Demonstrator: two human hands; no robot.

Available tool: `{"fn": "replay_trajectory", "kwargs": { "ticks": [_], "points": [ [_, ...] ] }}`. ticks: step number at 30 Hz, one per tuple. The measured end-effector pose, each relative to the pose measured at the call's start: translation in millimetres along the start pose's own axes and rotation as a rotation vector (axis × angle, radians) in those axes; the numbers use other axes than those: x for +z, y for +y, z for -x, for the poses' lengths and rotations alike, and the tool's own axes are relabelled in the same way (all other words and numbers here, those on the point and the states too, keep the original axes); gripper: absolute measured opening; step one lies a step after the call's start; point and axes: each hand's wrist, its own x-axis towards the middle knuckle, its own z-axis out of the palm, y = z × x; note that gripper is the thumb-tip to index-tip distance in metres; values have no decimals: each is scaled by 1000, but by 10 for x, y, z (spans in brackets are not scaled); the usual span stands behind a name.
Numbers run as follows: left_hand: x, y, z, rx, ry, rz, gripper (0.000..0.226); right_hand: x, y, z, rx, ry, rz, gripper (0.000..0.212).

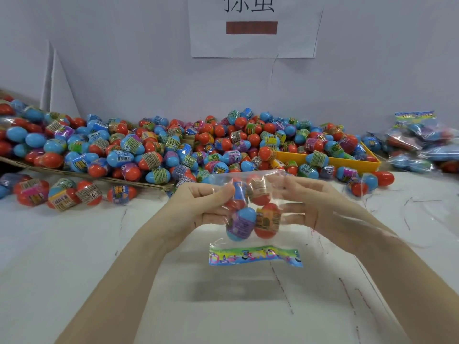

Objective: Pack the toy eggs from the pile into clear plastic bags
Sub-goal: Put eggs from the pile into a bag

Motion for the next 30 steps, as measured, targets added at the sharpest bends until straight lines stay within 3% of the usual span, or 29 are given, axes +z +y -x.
{"fn": "replay_trajectory", "kwargs": {
  "ticks": [3,7,9,12,14,16,18,20,23,26,30],
  "points": [
    [44,16,-3,30,16,-17,31,87,21,-6,62,-87,102,29],
    [58,-1,1,23,-28,-53,34,97,7,-17,122,-75,81,28],
    [54,-7,-1,13,-16,-74,47,25,-11,9,189,-95,134,31],
    [2,-28,-38,34,125,-74,78,-106,-162,116,293,-166,218,25],
    [-35,-37,-57,55,234,-36,63,-269,-256,172,233,97,8,17],
    [-36,-48,-97,62,301,3,55,-478,-286,237,-36,530,-288,13],
    [-2,-58,-159,30,355,15,53,-634,-280,258,-233,845,-239,25],
    [89,-46,-173,24,386,-9,53,-698,-243,238,-137,967,-183,30],
    [285,-51,-84,123,363,-95,48,-522,-215,123,43,988,272,31],
    [577,-36,-4,30,165,-29,50,-160,-96,36,-150,889,819,58],
    [973,-86,95,-240,-153,105,57,173,72,-32,-303,818,1187,65]
  ]
}}
